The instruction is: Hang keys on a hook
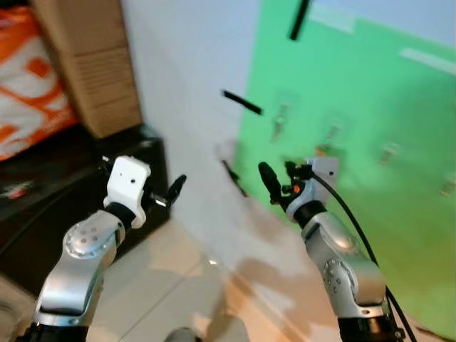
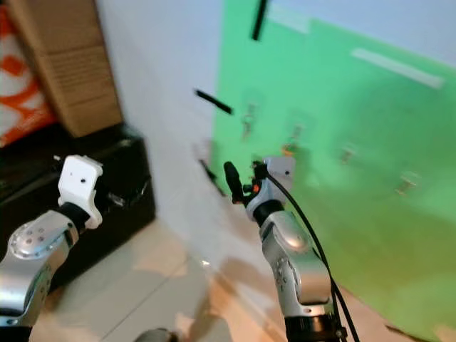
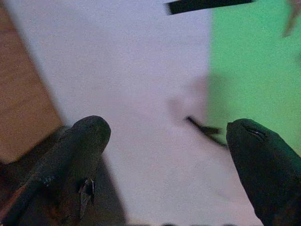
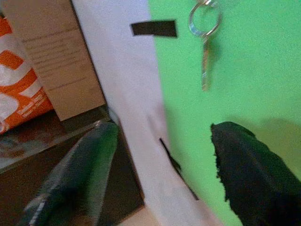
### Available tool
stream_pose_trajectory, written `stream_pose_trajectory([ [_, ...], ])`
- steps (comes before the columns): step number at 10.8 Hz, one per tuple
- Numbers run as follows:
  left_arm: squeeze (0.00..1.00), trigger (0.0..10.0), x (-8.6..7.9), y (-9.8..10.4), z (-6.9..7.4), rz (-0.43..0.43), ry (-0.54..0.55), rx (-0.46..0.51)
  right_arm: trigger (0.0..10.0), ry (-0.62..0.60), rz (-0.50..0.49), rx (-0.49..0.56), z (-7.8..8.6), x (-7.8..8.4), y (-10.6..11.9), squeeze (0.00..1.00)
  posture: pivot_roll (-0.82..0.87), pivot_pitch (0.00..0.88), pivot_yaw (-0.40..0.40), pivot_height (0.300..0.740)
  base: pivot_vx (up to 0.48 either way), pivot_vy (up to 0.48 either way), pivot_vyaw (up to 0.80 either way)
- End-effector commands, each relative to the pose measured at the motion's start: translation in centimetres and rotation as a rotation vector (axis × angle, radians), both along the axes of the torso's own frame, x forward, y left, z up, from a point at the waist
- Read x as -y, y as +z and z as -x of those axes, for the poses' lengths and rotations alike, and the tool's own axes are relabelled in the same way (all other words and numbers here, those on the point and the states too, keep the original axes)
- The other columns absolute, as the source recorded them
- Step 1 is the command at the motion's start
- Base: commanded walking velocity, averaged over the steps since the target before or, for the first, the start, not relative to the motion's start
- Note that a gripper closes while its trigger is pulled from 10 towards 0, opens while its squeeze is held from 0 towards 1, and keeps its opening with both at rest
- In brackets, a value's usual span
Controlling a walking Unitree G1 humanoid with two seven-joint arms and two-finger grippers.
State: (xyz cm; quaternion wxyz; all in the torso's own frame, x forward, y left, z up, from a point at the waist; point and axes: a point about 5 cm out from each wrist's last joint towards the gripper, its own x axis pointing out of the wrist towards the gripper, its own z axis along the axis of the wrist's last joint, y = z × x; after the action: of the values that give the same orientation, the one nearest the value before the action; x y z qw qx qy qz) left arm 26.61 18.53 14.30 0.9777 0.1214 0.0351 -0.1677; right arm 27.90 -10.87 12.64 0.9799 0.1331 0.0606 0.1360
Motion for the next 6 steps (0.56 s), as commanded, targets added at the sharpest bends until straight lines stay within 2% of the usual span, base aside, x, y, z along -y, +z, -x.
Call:
stream_pose_trajectory([
  [1, 0.0, 10.0, -0.2, 0.2, -0.08, -0.016, 0.038, 0.027, 10.0, -0.044, 0.043, -0.023, 0.16, 1.08, -0.68, 1.0, 0.06, 0.0, -0.039, 0.74, 0.0, 0.0, 0.8],
  [5, 0.0, 10.0, -0.37, -0.23, -0.39, -0.04, 0.068, 0.021, 10.0, -0.082, 0.073, -0.023, -0.05, 1.51, -0.82, 1.0, 0.05, 0.0, -0.026, 0.74, 0.0, 0.0, 0.8],
  [6, 0.0, 10.0, -0.34, -0.28, -0.41, -0.038, 0.065, 0.023, 10.0, -0.077, 0.109, -0.01, 0.08, 1.55, -0.89, 1.0, 0.04, 0.0, -0.018, 0.74, 0.0, 0.0, 0.8],
])
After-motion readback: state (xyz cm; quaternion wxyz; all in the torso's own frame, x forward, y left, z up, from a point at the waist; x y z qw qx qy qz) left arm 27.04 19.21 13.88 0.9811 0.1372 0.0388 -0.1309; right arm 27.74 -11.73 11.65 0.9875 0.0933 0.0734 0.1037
